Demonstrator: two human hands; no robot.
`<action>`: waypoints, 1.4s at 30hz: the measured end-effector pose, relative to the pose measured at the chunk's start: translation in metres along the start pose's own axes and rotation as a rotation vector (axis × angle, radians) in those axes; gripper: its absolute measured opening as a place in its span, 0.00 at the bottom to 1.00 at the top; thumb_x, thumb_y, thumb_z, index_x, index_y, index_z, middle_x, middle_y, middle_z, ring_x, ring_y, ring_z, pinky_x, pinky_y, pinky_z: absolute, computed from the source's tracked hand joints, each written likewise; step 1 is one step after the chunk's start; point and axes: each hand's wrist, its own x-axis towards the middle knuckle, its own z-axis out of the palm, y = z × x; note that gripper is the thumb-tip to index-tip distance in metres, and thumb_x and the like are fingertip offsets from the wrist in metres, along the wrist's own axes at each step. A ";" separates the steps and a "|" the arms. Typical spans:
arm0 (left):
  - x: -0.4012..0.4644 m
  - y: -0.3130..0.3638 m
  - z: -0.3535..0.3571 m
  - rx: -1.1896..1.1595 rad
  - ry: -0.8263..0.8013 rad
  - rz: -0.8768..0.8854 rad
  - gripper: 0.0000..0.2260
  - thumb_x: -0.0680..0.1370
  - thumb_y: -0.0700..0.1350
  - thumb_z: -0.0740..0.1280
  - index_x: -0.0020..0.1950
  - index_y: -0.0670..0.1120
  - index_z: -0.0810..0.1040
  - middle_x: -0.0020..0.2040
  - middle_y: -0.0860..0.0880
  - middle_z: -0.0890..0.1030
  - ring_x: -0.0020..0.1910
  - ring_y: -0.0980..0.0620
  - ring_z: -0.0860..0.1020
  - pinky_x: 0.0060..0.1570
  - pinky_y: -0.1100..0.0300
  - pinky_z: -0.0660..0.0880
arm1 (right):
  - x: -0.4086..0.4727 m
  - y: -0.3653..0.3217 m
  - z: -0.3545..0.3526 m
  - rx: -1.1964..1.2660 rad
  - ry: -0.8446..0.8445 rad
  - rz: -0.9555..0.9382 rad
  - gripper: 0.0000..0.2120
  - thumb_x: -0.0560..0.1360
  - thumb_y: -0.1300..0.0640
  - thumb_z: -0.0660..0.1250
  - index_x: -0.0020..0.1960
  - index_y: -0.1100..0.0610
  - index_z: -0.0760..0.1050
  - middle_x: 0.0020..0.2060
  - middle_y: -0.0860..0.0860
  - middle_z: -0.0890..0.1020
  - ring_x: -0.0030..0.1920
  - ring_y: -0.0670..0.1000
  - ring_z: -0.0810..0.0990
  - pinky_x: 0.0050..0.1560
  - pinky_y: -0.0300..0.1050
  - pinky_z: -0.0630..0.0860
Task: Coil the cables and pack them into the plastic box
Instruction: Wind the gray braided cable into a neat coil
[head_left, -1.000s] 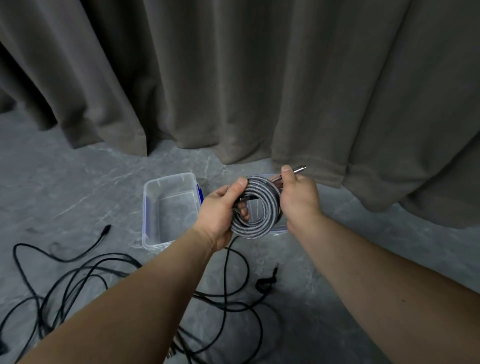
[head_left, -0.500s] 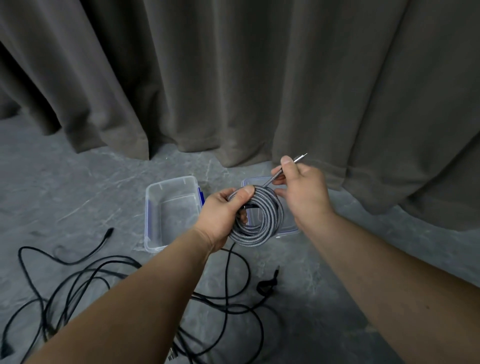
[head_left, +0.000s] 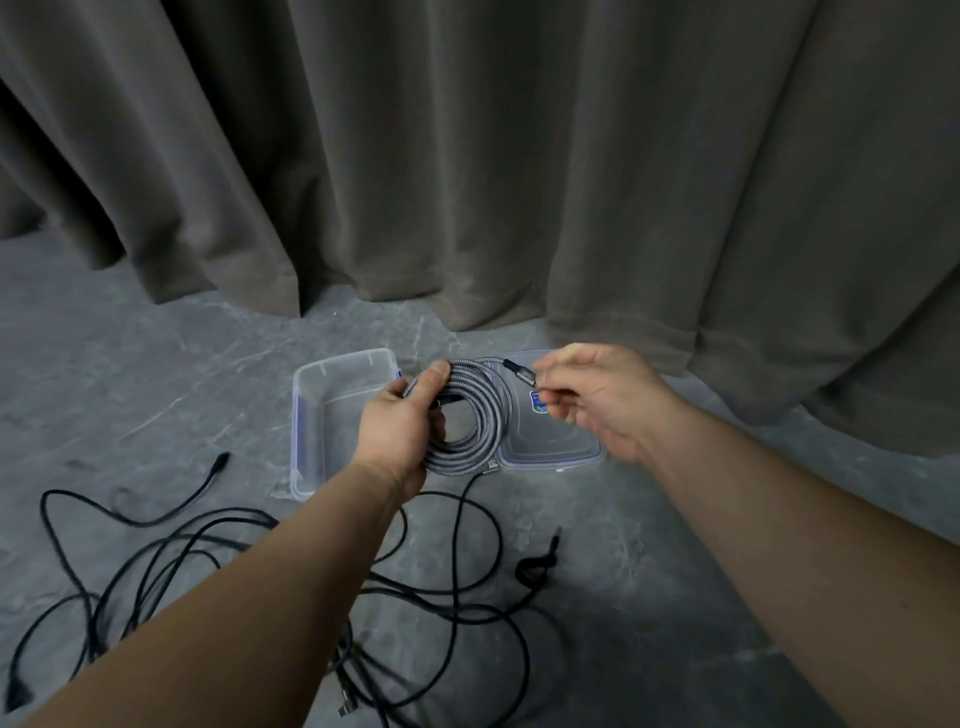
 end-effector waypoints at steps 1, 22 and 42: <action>0.001 0.001 0.000 -0.003 -0.001 0.001 0.14 0.75 0.49 0.73 0.51 0.41 0.76 0.39 0.42 0.77 0.35 0.46 0.72 0.39 0.54 0.70 | -0.001 0.001 0.000 -0.027 -0.017 0.021 0.09 0.72 0.70 0.68 0.39 0.57 0.78 0.30 0.51 0.78 0.31 0.46 0.76 0.31 0.35 0.73; -0.006 0.005 0.030 -0.112 0.097 0.018 0.11 0.78 0.50 0.68 0.46 0.42 0.75 0.27 0.51 0.70 0.22 0.56 0.67 0.26 0.61 0.65 | -0.002 0.009 0.008 -0.013 0.035 -0.107 0.10 0.73 0.71 0.67 0.43 0.57 0.77 0.38 0.55 0.81 0.38 0.50 0.79 0.39 0.36 0.77; -0.006 -0.001 0.033 -0.177 -0.005 0.063 0.07 0.78 0.47 0.68 0.46 0.45 0.74 0.32 0.52 0.78 0.25 0.56 0.69 0.31 0.61 0.67 | 0.005 0.023 0.012 -0.215 0.154 -0.197 0.09 0.68 0.68 0.69 0.47 0.60 0.80 0.36 0.50 0.80 0.35 0.43 0.77 0.39 0.32 0.73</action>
